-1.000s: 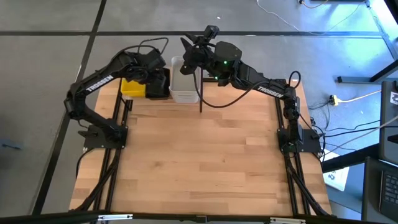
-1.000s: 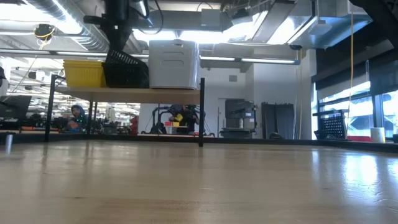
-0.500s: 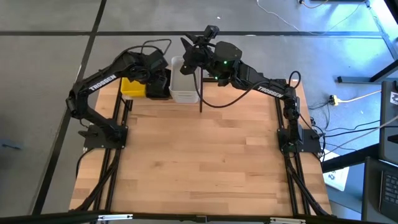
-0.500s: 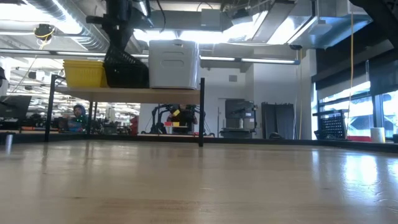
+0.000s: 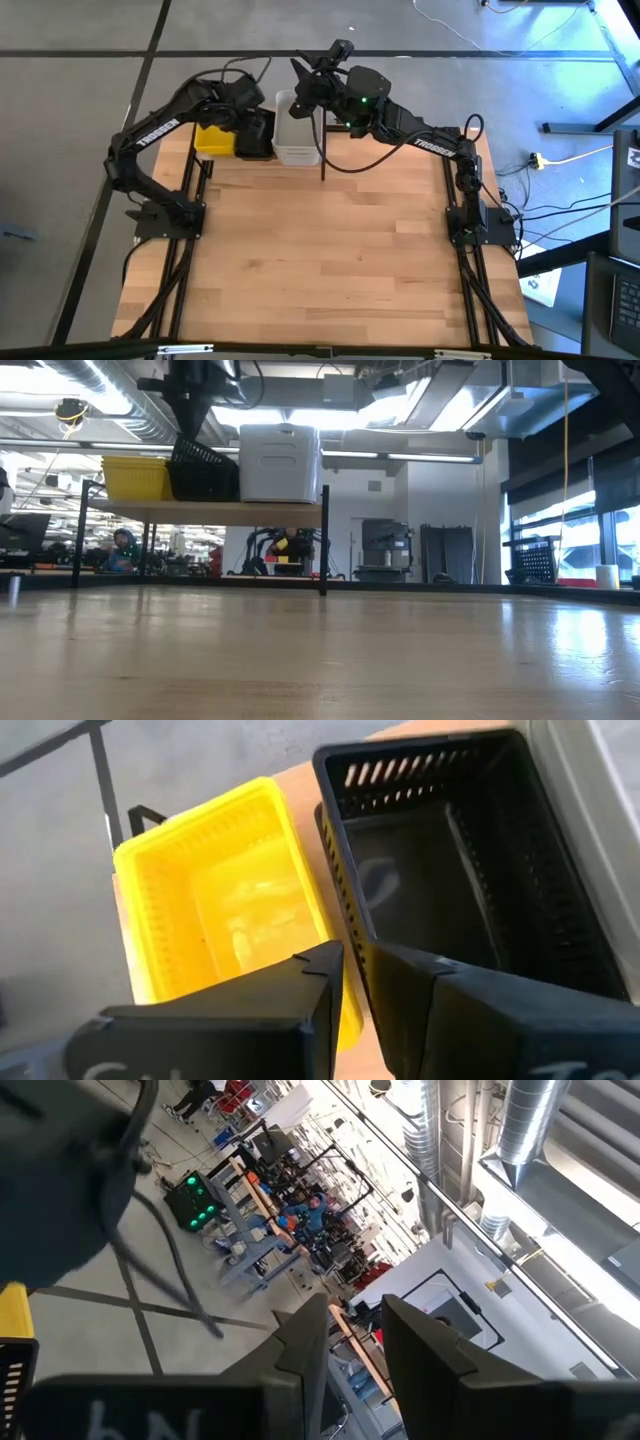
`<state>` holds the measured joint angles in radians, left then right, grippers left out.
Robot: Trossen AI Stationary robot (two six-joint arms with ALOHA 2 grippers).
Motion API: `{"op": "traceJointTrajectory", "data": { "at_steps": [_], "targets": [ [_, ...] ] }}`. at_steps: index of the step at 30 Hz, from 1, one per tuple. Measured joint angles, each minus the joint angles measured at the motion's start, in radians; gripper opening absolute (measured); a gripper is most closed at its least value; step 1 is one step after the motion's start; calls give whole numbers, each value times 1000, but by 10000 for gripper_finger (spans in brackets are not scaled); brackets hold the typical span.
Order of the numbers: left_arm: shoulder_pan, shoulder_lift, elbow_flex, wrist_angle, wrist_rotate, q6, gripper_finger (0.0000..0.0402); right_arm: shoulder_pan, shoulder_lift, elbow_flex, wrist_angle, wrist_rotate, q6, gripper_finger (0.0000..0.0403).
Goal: Stack baskets on shelf by color
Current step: Stack the black bin on top of the other black bin on the shelf
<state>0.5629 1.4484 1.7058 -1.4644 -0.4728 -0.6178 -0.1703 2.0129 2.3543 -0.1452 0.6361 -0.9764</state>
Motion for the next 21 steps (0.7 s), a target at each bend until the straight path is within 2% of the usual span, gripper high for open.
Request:
{"op": "traceJointTrajectory", "data": {
  "at_steps": [7,21],
  "targets": [
    [-2,26,0,-11,-15,23,3,0,0,0,0,0,5,99],
    [-10,26,0,-8,-16,26,0,0,0,0,0,0,6,99]
  ]
}}
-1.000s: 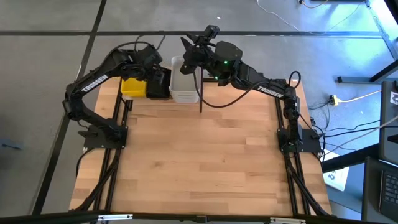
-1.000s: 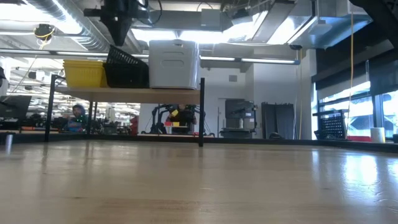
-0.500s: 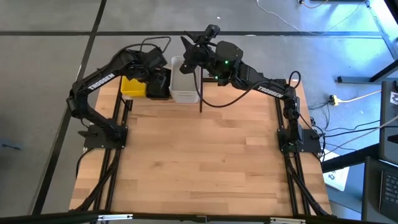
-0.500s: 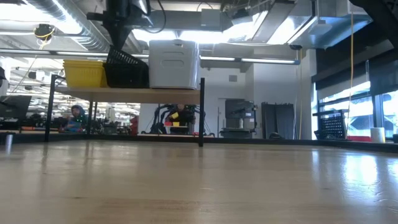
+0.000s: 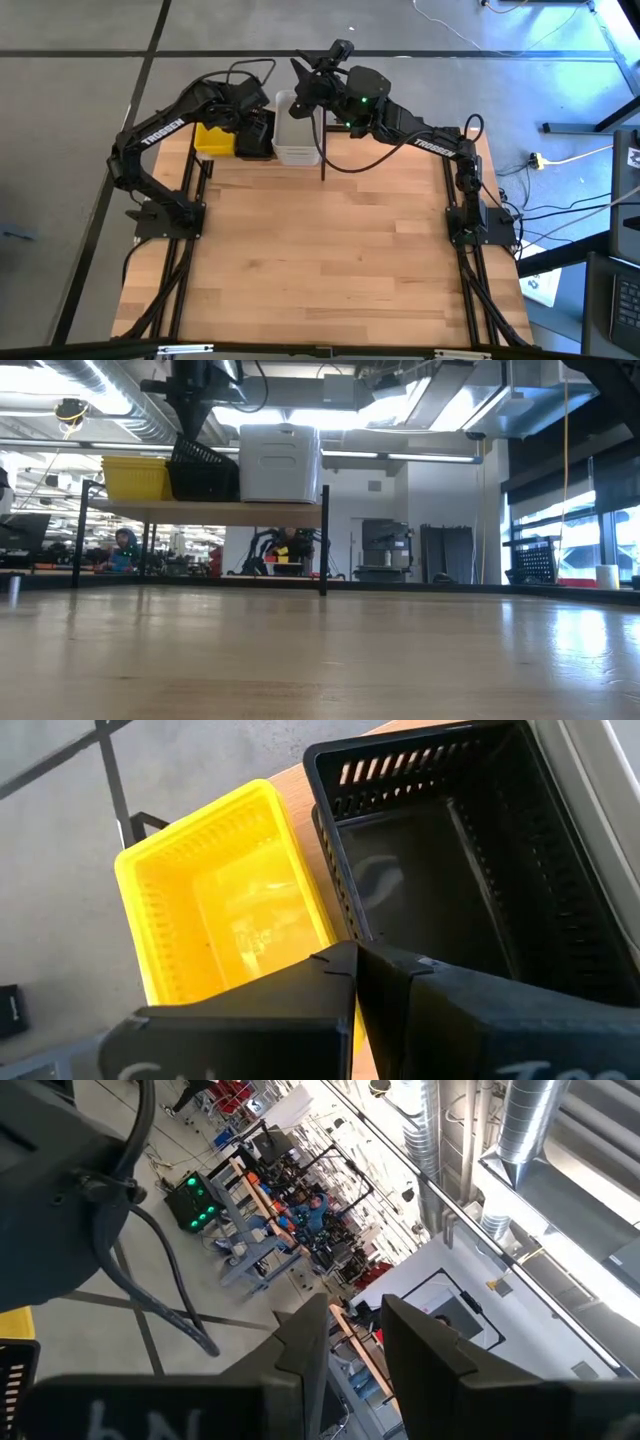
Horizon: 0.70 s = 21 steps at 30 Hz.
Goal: Stack baskets on shelf by color
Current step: Stack the black bin on top of the other black bin on the shelf
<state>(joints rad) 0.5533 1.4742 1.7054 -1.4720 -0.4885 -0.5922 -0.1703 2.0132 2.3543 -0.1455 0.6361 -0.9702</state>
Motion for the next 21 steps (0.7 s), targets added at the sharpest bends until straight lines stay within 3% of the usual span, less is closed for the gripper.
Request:
{"op": "traceJointTrajectory", "data": {
  "at_steps": [21],
  "targets": [
    [-3,52,-3,3,33,28,0,0,0,0,0,0,0,99]
  ]
}}
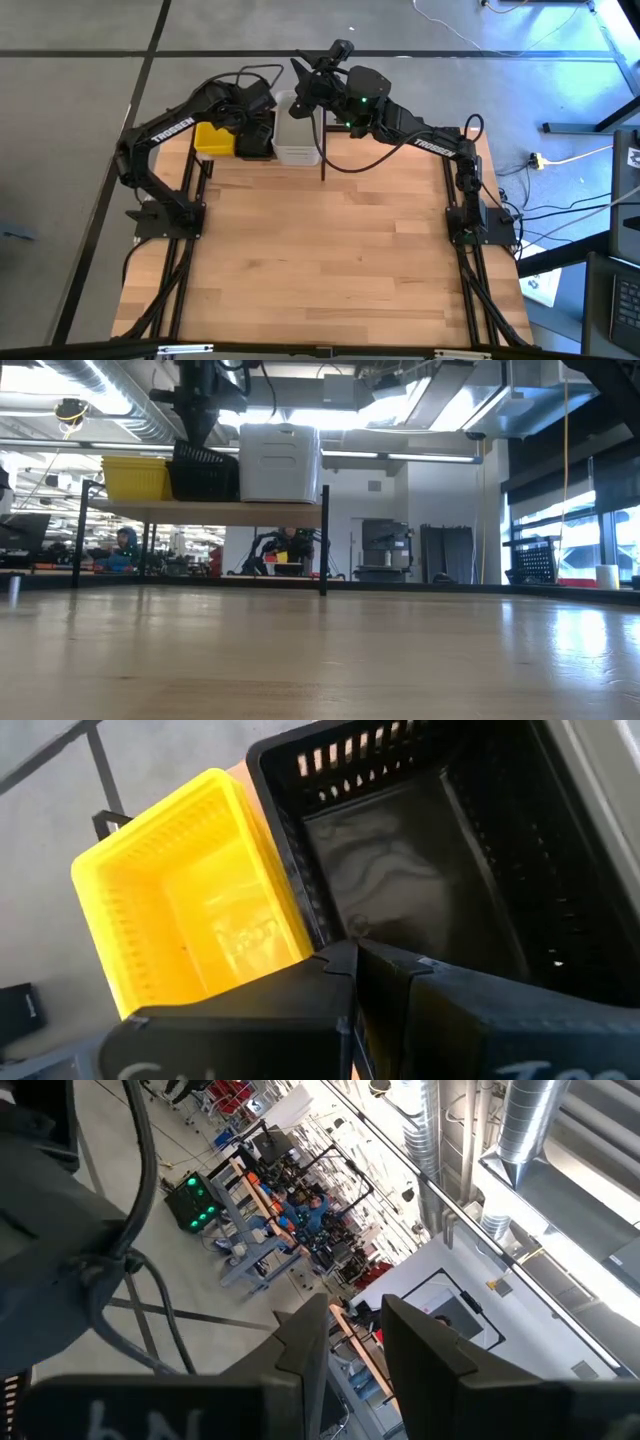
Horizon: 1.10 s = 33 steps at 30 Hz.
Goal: Stack baskets on shelf by color
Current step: Stack the black bin on top of the other black bin on the shelf, then return to Home Position
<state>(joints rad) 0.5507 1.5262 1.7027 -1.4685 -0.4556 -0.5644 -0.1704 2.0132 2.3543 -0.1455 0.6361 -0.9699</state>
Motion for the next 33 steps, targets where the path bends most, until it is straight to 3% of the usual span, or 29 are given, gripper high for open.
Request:
{"op": "traceJointTrajectory", "data": {
  "at_steps": [10,16,20,23,26,30,33],
  "targets": [
    [-14,-6,0,23,-10,28,0,0,0,0,6,7,0,99],
    [-46,-107,1,19,-35,87,0,10,-24,0,13,145,-20,84],
    [-76,-193,1,19,-36,145,0,29,-63,0,-45,230,-64,40],
    [-98,-274,2,20,-38,204,0,53,-99,0,-130,258,-68,7],
    [-127,-352,2,20,-39,246,0,80,-149,0,-233,253,-4,6],
    [-172,-462,2,21,-35,287,0,116,-218,0,-408,247,130,2],
    [-204,-545,2,21,-24,288,0,141,-270,0,-577,178,276,1]
  ]
}}
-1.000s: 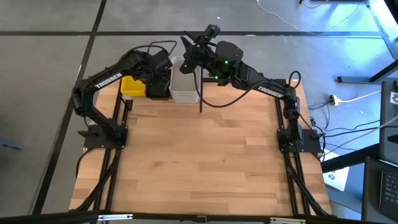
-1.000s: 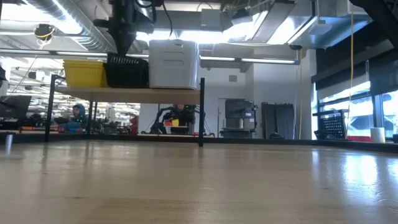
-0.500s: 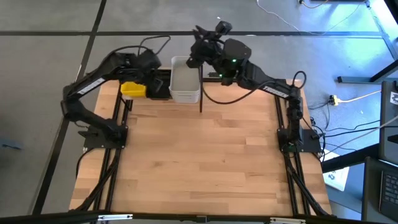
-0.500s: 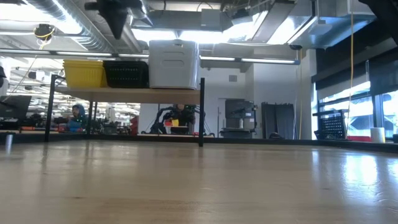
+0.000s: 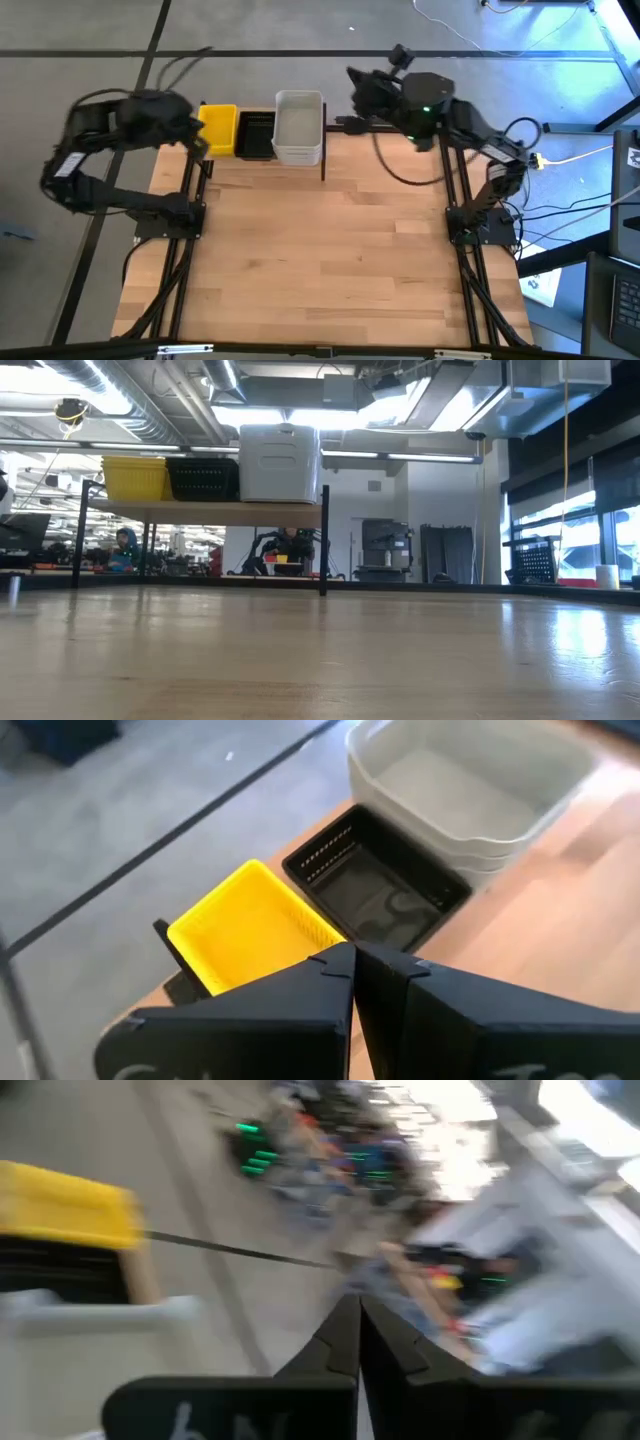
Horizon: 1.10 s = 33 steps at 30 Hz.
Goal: Stack baskets on shelf by color
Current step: Return to Home Position
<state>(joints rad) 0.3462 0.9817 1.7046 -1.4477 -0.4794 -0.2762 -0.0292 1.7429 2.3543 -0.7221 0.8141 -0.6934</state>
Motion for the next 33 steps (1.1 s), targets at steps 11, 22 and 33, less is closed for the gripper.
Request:
{"op": "traceJointTrajectory", "data": {
  "at_steps": [11,22,33],
  "targets": [
    [-57,-246,0,18,108,104,0,59,-172,0,-414,-627,406,0],
    [-57,-491,-173,194,321,201,0,119,-245,-93,-520,-652,517,0],
    [-57,-734,-398,286,322,173,0,121,-433,-452,-316,-650,591,0]
  ]
}}
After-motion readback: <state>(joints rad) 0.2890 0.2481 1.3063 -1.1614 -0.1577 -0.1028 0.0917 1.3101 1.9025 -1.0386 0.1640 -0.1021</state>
